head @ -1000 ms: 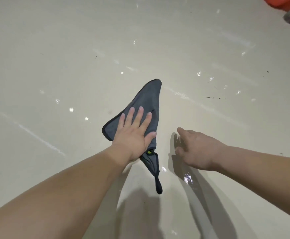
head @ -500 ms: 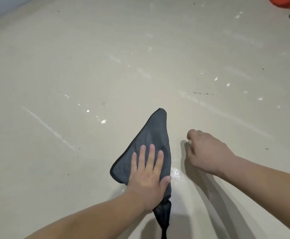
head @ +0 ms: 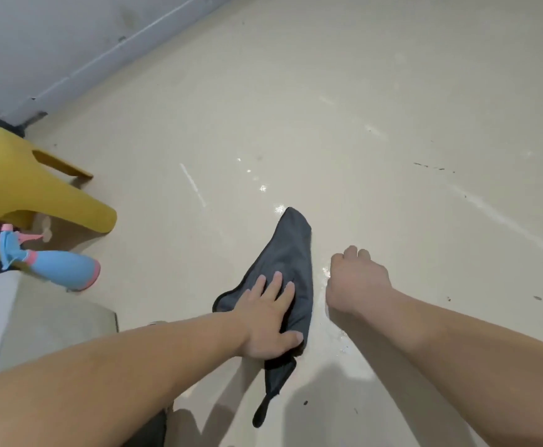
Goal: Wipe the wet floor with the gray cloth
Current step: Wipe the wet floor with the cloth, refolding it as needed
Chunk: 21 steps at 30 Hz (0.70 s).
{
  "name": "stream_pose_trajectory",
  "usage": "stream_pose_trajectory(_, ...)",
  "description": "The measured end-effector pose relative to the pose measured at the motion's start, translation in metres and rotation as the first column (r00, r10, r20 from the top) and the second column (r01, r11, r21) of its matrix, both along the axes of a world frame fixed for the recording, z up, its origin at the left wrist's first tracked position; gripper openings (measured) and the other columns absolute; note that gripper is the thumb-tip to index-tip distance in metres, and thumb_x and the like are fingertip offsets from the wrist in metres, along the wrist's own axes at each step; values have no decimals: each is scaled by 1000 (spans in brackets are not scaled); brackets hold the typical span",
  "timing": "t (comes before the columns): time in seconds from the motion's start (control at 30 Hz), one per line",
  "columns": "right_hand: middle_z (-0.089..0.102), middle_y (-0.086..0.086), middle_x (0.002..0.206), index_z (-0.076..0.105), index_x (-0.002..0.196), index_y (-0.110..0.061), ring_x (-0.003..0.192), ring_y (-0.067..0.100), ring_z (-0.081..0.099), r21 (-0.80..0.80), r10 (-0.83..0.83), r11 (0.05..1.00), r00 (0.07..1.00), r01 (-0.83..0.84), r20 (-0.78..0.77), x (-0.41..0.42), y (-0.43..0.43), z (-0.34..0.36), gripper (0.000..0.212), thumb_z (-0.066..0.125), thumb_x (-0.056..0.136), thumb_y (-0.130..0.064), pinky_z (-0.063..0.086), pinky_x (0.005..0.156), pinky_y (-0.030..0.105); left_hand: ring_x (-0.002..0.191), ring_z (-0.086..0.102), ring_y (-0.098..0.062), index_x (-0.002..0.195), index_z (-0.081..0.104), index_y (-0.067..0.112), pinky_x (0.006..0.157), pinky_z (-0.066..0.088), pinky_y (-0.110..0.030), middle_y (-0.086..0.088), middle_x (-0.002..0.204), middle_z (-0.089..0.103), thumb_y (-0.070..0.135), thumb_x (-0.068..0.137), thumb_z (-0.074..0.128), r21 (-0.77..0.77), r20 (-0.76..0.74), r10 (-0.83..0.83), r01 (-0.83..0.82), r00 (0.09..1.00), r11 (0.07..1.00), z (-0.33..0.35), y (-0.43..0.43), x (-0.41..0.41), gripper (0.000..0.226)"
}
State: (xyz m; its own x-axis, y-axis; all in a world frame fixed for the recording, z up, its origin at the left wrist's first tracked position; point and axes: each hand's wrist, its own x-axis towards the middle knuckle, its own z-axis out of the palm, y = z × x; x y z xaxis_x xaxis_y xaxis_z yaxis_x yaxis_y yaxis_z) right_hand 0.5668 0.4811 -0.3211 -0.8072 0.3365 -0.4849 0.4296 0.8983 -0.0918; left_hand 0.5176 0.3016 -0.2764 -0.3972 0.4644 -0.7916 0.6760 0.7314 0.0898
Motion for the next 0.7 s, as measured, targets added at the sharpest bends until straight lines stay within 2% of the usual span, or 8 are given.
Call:
stream_pose_trajectory(0.1,13,12,164,28,152,-6,150,29,16,-23,51,998,998,-50,36,14,1,-3,70,48,91,-35,49,93,40,154,-26,-35,162,-15,24,127,-4,-52,-5,167,-30,54,98,47,-9,-44,-117,117,992,993,8,-14,29,94)
stream_pose_trajectory(0.27,-9,5,172,9,162,-10,158,25,-3,-104,75,992,994,-66,82,12,11,1,86,45,90,-39,40,112,43,150,-34,-37,161,-19,25,124,-10,-59,-10,164,-36,46,106,29,44,-214,-185,199,959,979,-23,-16,28,76)
stream_pose_trajectory(0.37,-13,7,172,2,163,-8,158,28,-9,-65,85,995,990,-78,115,5,8,-4,97,48,89,-50,38,116,45,147,-42,-33,157,-26,37,122,-14,-60,-6,161,-42,55,106,18,120,-205,-223,251,953,961,-55,-16,4,70)
stream_pose_trajectory(0.43,-10,6,171,6,162,-9,157,27,-4,-59,98,994,984,-90,146,6,11,-9,99,49,87,-57,40,115,46,144,-46,-28,155,-27,43,120,-18,-61,-2,160,-44,62,103,16,179,-187,-242,276,952,945,-70,-24,-4,70)
stream_pose_trajectory(0.5,9,3,165,28,152,-12,152,23,15,-44,102,994,983,-97,154,5,11,-7,89,51,84,-63,47,104,41,143,-48,-24,155,-24,48,119,-21,-60,2,161,-43,67,101,13,258,-181,-269,310,946,915,-79,-35,-15,68)
stream_pose_trajectory(0.53,27,0,152,42,135,-16,142,22,31,-21,92,996,989,-90,119,5,13,-5,72,51,83,-64,50,94,38,144,-47,-23,155,-22,50,118,-22,-60,3,162,-40,68,100,13,305,-196,-279,329,940,893,-83,-35,-23,67)
stream_pose_trajectory(0.6,46,-7,121,52,107,-24,120,19,51,43,41,998,999,-41,6,-7,6,-3,45,45,86,-63,49,78,34,148,-40,-22,155,-15,54,119,-21,-59,5,166,-32,68,99,16,394,-257,-262,348,930,851,-94,-43,-53,66)
stream_pose_trajectory(0.7,53,-8,108,55,114,-30,106,19,55,139,-37,989,998,45,-57,-19,-5,7,37,41,91,-55,51,74,34,151,-34,-22,156,-9,55,121,-18,-58,6,169,-25,69,99,17,443,-304,-163,291,939,848,-98,-45,-90,65)
